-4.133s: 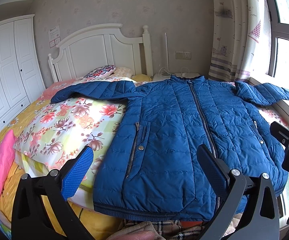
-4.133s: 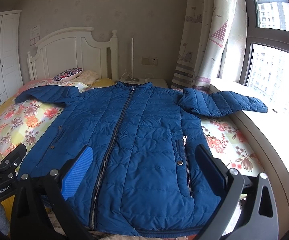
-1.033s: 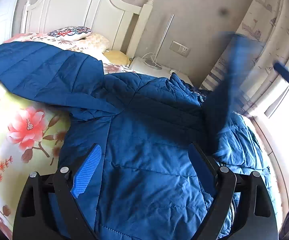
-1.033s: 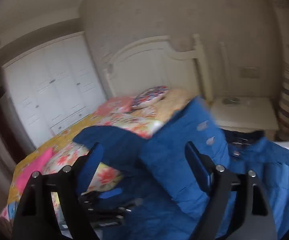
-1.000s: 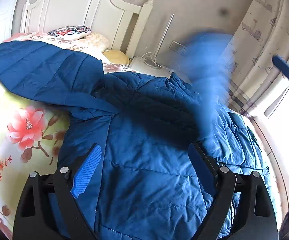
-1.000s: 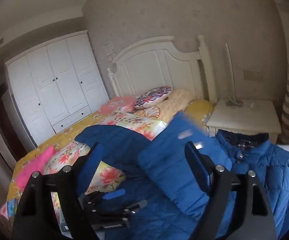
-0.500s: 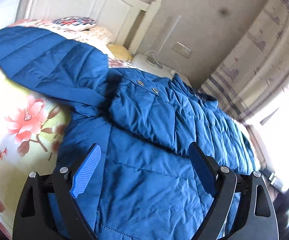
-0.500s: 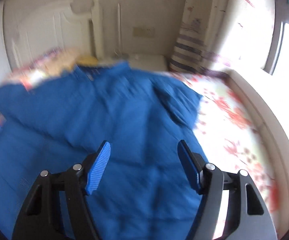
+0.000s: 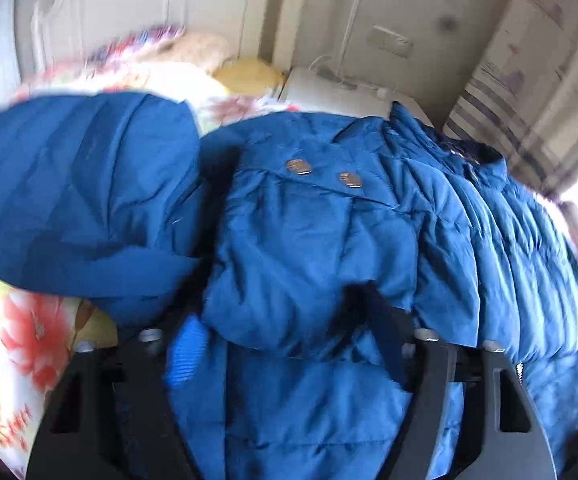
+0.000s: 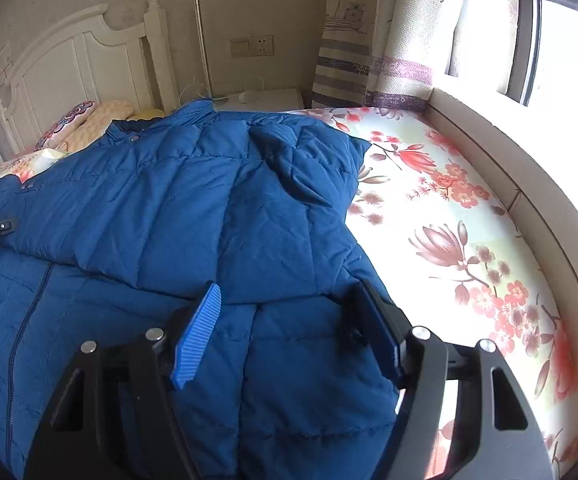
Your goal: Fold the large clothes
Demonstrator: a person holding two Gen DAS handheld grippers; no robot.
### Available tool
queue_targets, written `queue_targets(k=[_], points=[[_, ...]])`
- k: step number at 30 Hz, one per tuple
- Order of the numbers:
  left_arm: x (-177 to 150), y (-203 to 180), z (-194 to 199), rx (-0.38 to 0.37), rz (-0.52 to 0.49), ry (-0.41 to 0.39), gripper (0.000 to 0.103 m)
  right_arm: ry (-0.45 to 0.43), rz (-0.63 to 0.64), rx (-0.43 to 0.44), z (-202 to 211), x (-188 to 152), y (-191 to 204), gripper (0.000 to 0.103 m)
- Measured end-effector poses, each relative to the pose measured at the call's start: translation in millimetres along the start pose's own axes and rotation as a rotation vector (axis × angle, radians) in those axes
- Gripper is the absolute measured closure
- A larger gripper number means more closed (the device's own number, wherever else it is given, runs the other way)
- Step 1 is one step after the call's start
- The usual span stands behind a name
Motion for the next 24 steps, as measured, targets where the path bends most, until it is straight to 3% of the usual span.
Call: queue_targets(k=[1, 2, 7, 14, 16, 18, 19, 21, 22, 24], points=[[-1, -4, 9, 0.034, -0.032, -0.035, 0.063, 0.003, 0.0, -0.003, 0, 1, 1, 0.034], [0, -6, 16, 0.06, -0.054, -0.057, 0.085, 0.007, -0.001, -0.004, 1, 0, 1, 0.034], [-5, -7, 52, 0.018, -0.078, -0.099, 0.087, 0.01, -0.019, 0.003, 1, 0, -1, 0.034], [-19, 4, 48, -0.033, -0.021, -0.018, 0.085, 0.013, -0.029, 0.012, 0, 1, -3, 0.033], [-20, 9, 41, -0.02, -0.021, -0.009, 0.076, 0.016, -0.033, 0.015, -1, 1, -2, 0.033], [-20, 18, 44, 0.031, 0.012, -0.017, 0.042, 0.003, -0.041, 0.011, 3, 1, -4, 0.033], [-18, 21, 51, 0.069, 0.026, -0.051, 0.034, -0.012, -0.052, 0.004, 8, 1, -6, 0.033], [-12, 20, 80, 0.158, 0.012, -0.201, 0.012, -0.053, -0.085, -0.015, 20, 3, -11, 0.033], [-9, 15, 91, 0.178, -0.018, -0.263, 0.009, -0.071, -0.096, -0.024, 25, 6, -14, 0.033], [-4, -2, 97, 0.167, -0.097, -0.29, 0.007, -0.092, -0.09, -0.02, 33, 16, -10, 0.033]])
Point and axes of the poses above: each gripper's, at about its wrist camera, not at the fingertips, and z roughly against the way its jaws point, y to its left, x to its top, the point moved 5 cm from there along -z, roughly the way its jaws point
